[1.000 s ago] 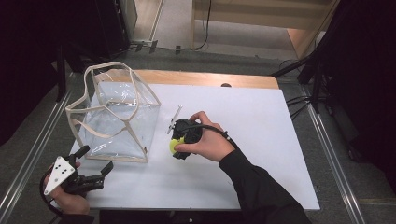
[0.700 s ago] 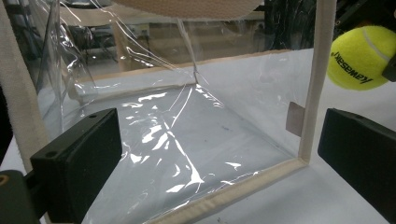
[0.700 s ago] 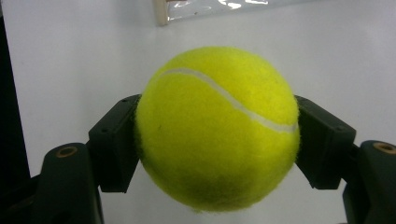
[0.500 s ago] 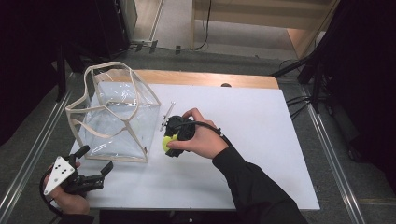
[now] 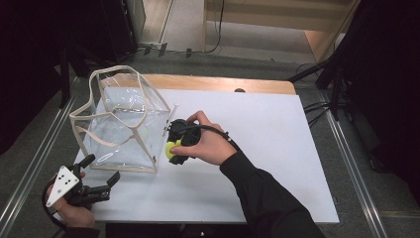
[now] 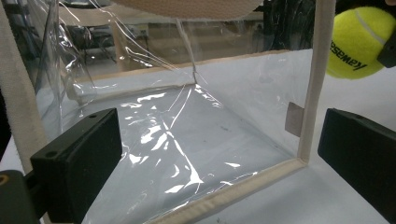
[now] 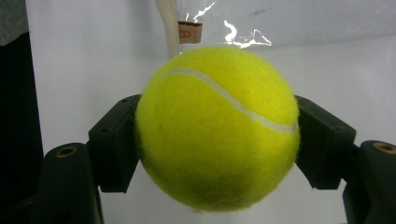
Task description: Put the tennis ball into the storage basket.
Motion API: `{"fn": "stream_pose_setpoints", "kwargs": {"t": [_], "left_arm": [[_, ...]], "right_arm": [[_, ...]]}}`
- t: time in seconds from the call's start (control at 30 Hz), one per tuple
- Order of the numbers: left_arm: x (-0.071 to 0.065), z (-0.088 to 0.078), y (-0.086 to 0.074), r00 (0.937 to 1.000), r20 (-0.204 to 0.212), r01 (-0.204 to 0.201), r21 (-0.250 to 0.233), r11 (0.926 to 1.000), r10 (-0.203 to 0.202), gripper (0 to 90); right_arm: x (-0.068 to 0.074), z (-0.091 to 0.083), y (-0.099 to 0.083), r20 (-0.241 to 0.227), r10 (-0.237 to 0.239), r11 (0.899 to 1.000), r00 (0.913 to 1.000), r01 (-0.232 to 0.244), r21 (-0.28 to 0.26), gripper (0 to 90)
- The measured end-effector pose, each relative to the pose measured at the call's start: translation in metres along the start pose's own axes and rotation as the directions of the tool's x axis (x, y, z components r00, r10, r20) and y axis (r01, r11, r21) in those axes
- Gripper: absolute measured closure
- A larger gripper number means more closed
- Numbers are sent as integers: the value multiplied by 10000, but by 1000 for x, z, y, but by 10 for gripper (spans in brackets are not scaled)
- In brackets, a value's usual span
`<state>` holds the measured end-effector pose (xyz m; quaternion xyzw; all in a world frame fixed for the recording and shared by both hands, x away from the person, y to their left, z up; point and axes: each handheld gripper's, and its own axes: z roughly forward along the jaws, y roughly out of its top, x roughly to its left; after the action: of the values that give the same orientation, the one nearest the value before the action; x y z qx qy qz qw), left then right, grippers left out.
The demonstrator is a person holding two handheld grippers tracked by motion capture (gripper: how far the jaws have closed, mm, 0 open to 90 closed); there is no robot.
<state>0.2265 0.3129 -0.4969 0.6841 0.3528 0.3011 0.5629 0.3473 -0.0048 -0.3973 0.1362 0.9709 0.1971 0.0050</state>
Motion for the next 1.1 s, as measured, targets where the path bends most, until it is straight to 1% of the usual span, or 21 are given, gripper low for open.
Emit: {"fn": "stream_pose_setpoints", "kwargs": {"t": [0.1, 0.13, 0.17, 0.2, 0.23, 0.3, 0.33, 0.43, 0.47, 0.57, 0.63, 0.7, 0.83, 0.9, 0.93, 0.97, 1.03, 1.07, 1.1], "left_arm": [[0, 0, 0, 10000, 0, 10, -3, 10000, -10, 3], [0, 0, 0, 10000, -8, 30, -7, 10000, -30, 3], [0, 0, 0, 10000, -10, 30, -7, 10000, -30, 3], [0, 0, 0, 10000, -7, 26, -7, 10000, -26, 3], [0, 0, 0, 10000, -7, 28, -5, 10000, -28, 3], [0, 0, 0, 10000, -7, 23, 0, 10000, -23, 3], [1, 0, 0, 10000, -22, -20, 35, 10000, 20, 3], [1, 0, 0, 10000, -21, -3, 5, 10000, 3, 3], [1, 0, 0, 10000, -17, -14, 6, 10000, 14, 2], [1, 0, 0, 10000, -12, -4, 5, 10000, 4, 3], [1, 0, 0, 10000, -14, 13, 1, 10000, -13, 3], [1, 0, 0, 10000, -16, 35, -24, 10000, -35, 3], [1, 0, 0, 10000, -14, -4, 3, 10000, 4, 3], [1, 0, 0, 10000, -16, -13, 0, 10000, 13, 3], [1, 0, 0, 10000, -14, -15, 0, 10000, 15, 3], [1, 0, 0, 10000, -14, -8, -2, 10000, 8, 3], [1, 0, 0, 10000, -16, -7, -9, 10000, 7, 3], [1, 1, 0, 10000, -20, -4, -12, 10000, 4, 3], [1, 0, 0, 10000, -17, -9, -2, 10000, 9, 3]], "right_arm": [[0, -5, 5, 53, -50, 10000, 10000, 50, 34, 241], [0, -6, 7, 5, -111, 9999, 9999, 111, -34, 241], [0, -8, 8, 12, -68, 10000, 10000, 68, -68, 241], [0, -9, 10, 17, -192, 9998, 9998, 192, -77, 241], [0, -11, 11, 23, -141, 9999, 9999, 141, -86, 241], [0, -14, 14, 45, -190, 9998, 9998, 190, -81, 241], [1, -16, 16, 83, -120, 9999, 9999, 121, -78, 241], [-1, -20, 19, 56, -328, 9994, 9994, 329, -49, 241], [0, -21, 20, 45, -257, 9996, 9997, 258, -62, 241], [-1, -25, 23, 37, -339, 9994, 9994, 339, -74, 241], [0, -27, 25, 43, -255, 9997, 9997, 255, -62, 242], [-1, -29, 27, 65, -368, 9993, 9993, 369, -95, 242], [-1, -34, 30, 55, -298, 9995, 9995, 299, -98, 242], [-2, -37, 32, 19, -395, 9992, 9992, 395, -87, 241], [-2, -39, 33, 42, -316, 9995, 9995, 316, -32, 241], [-3, -39, 34, 39, -435, 9990, 9990, 435, -68, 242], [-3, -43, 35, 37, -404, 9992, 9992, 405, -57, 242], [-3, -44, 36, 35, -316, 9995, 9995, 316, -59, 241], [-4, -46, 37, 32, -439, 9990, 9990, 440, -89, 242]]}}
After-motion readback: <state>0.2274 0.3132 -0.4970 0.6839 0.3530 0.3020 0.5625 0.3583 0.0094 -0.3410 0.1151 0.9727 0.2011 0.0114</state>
